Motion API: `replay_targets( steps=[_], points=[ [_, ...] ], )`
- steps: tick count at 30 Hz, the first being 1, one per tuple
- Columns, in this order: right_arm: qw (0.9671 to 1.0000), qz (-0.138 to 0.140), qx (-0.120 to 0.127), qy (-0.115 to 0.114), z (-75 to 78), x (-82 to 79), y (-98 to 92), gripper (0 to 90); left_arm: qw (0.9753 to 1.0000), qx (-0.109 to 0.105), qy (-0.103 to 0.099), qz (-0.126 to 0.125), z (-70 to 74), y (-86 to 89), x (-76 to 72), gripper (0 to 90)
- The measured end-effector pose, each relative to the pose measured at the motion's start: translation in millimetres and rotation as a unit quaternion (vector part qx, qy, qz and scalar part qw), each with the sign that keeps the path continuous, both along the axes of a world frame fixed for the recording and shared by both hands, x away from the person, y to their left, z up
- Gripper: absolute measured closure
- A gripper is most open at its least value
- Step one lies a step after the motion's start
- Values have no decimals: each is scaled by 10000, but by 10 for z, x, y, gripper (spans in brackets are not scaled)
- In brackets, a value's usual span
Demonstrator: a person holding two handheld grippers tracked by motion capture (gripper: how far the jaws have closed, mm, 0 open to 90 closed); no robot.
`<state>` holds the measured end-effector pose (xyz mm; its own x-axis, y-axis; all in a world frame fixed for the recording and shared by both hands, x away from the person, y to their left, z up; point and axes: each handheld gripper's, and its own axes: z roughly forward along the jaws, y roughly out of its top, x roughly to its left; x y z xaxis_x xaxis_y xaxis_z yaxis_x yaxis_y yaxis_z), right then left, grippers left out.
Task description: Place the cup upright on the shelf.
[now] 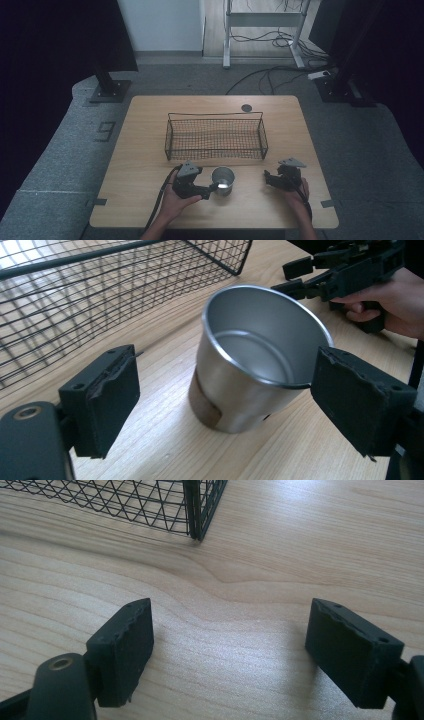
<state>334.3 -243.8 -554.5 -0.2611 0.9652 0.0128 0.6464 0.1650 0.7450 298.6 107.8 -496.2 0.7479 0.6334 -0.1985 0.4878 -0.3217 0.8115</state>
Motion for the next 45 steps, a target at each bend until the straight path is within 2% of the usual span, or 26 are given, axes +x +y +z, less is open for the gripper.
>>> replay_targets(
  steps=[4,13,20,26,29,31,40,45],
  points=[
    [10000,-4,-1,-1,0,1,0,190,9999,-96,18,-109,8,-54,-7,73],
    [10000,-10,-2,0,0,3,-2,190,9998,59,5,-169,-17,-231,17,28],
    [10000,-12,0,0,0,3,-1,189,9997,198,-20,-173,-93,-397,58,26],
    [10000,-12,-1,0,0,3,-1,190,9997,195,-54,-125,-140,-501,96,38],
    [10000,1,9,2,0,6,-4,189,9993,338,-135,-67,-173,-557,103,78],
    [10000,3,9,2,0,7,-5,189,9992,352,-172,-45,-172,-555,98,131],
    [10000,3,9,1,0,7,-6,189,9982,479,-324,-177,-144,-510,67,143],
    [10000,3,7,1,-1,8,-6,189,9986,332,-374,-186,-46,-431,86,144]
  ],
)
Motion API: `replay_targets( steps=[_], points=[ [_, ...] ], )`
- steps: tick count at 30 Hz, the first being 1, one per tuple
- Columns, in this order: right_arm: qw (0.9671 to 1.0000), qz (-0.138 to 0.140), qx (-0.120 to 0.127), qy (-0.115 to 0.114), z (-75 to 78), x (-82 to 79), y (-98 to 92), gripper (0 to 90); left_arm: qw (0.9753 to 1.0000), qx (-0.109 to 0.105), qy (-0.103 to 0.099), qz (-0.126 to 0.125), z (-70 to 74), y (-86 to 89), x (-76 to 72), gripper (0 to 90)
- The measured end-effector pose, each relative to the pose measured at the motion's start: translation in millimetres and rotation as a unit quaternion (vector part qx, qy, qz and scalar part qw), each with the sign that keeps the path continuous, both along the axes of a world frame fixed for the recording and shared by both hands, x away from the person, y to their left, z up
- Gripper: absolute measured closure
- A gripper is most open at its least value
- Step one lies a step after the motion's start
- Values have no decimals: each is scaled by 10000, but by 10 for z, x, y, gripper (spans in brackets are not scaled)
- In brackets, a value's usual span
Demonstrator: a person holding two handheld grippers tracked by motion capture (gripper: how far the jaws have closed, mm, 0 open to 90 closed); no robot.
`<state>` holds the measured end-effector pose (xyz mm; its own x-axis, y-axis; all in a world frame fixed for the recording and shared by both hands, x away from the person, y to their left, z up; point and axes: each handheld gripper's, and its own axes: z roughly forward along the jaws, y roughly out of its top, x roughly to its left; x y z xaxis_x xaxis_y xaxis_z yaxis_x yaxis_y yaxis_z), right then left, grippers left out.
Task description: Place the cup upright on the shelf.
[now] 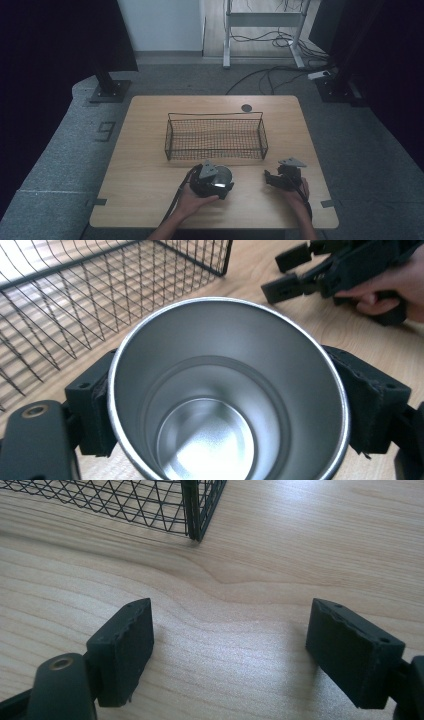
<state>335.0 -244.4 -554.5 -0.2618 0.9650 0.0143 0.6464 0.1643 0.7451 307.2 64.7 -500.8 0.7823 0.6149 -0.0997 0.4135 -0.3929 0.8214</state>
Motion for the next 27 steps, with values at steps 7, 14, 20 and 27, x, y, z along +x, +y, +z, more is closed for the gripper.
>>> replay_targets(
  steps=[7,14,20,27],
  points=[
    [10000,-5,-4,1,0,0,1,188,10000,-81,0,-15,104,123,56,144],
    [10000,-27,-4,1,0,0,0,188,9998,-156,-93,-86,294,251,111,144],
    [10000,-29,-1,-3,-1,1,-1,189,9995,-94,-276,-79,406,298,174,144],
    [10000,-32,-1,-3,-1,0,0,189,9992,-227,-342,-38,529,426,254,143]
  ],
)
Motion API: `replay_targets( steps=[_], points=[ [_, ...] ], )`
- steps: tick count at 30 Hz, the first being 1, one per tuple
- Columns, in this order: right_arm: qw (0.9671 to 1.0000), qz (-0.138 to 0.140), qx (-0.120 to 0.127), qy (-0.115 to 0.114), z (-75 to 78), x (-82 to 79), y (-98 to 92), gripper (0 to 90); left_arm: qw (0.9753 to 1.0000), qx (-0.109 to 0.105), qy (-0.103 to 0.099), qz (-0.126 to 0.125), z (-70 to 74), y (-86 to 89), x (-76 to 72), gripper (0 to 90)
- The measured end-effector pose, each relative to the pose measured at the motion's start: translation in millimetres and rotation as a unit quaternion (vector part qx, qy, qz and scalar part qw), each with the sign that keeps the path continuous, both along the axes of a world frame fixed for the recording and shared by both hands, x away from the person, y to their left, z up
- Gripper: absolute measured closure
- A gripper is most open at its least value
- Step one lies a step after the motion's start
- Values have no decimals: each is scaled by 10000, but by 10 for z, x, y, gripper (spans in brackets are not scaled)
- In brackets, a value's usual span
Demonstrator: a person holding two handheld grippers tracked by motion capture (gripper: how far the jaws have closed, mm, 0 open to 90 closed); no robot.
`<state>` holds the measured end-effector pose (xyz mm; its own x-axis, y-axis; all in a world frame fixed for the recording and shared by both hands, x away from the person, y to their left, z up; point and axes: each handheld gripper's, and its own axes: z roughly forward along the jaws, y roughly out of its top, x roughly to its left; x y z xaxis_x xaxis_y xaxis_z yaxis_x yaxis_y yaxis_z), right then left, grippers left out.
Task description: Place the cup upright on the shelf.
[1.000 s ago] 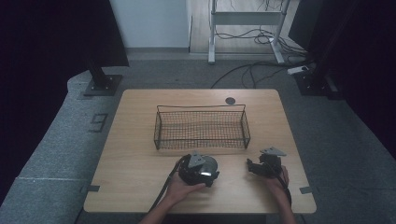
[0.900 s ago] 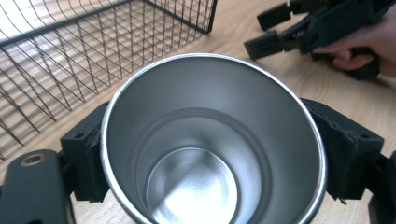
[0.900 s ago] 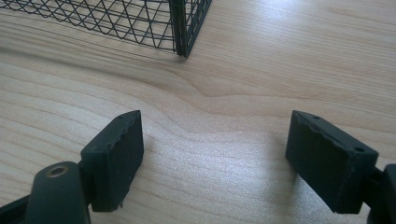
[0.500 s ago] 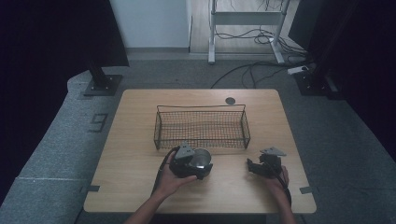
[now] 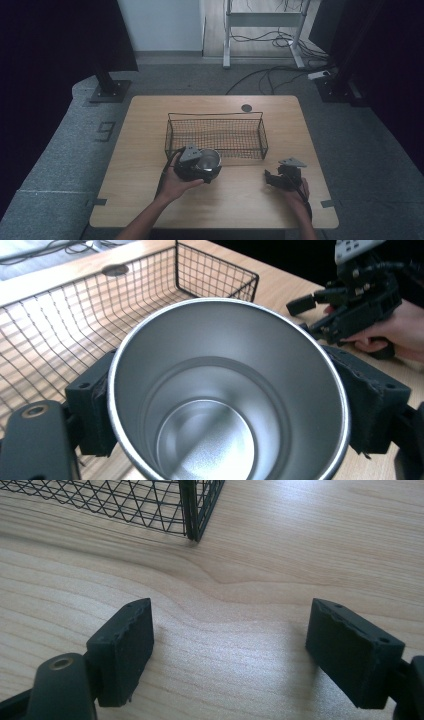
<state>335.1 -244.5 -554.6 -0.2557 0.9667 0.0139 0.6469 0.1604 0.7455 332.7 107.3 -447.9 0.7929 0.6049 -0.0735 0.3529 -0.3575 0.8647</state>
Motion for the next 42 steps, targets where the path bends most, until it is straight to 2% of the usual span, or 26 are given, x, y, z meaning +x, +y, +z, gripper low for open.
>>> replay_targets(
  steps=[3,4,10,21,29,31,42],
  points=[
    [10000,-3,-3,3,0,0,0,189,10000,-37,-34,42,45,36,18,144],
    [10000,-10,-9,2,0,0,0,187,9998,45,-171,129,86,62,28,143],
    [10000,-40,-9,-1,0,1,-1,188,9995,22,-219,204,171,130,91,143],
    [10000,-40,-9,0,0,1,-2,189,9990,-53,-189,402,245,221,243,143],
    [10000,-46,-11,-1,0,1,-1,188,9989,-74,-177,421,290,257,305,144],
    [10000,-46,-12,0,0,1,-1,188,9991,-135,-128,377,289,279,347,143],
    [10000,-48,-13,-4,0,2,-2,188,9984,-130,-93,545,311,321,456,143]
  ],
)
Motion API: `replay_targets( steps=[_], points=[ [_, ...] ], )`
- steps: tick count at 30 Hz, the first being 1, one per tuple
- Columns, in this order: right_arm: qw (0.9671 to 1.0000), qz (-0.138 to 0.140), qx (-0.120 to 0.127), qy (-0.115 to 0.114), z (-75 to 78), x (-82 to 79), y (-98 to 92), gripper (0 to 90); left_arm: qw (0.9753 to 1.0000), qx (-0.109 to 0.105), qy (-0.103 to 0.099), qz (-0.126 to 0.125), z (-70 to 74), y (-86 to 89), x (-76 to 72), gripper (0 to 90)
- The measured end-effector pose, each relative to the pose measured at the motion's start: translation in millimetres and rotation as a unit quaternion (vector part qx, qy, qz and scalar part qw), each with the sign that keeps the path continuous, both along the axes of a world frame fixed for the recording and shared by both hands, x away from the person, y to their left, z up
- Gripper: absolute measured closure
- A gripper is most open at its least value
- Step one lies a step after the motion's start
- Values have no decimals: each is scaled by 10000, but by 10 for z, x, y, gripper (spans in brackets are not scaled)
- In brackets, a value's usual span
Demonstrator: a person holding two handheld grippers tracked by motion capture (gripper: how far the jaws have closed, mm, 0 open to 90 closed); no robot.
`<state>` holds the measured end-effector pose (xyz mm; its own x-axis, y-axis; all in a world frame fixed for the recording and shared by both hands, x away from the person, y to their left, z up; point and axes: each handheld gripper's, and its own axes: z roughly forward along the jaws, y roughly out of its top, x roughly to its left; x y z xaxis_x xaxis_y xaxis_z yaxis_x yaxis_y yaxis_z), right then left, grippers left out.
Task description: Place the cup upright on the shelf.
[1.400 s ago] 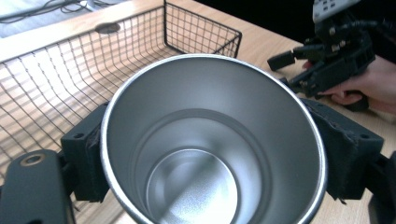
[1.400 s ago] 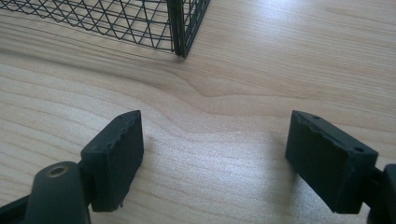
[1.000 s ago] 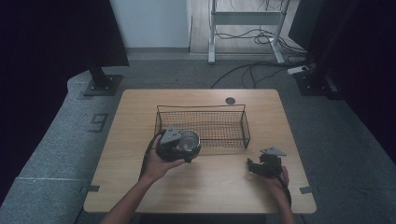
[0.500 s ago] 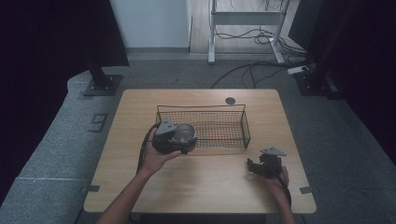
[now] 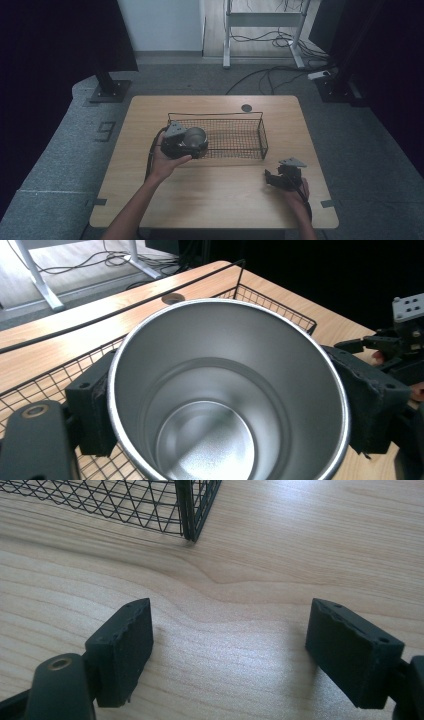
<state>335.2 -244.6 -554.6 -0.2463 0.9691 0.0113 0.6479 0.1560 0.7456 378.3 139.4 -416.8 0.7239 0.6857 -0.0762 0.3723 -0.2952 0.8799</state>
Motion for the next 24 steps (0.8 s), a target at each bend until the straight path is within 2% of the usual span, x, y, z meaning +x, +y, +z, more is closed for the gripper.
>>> replay_targets(
  steps=[11,24],
  points=[
    [10000,-3,3,2,0,0,0,187,9999,-79,121,85,32,48,145,143],
    [10000,-1,1,-1,0,0,0,188,9998,-71,85,177,88,75,313,143]
  ],
)
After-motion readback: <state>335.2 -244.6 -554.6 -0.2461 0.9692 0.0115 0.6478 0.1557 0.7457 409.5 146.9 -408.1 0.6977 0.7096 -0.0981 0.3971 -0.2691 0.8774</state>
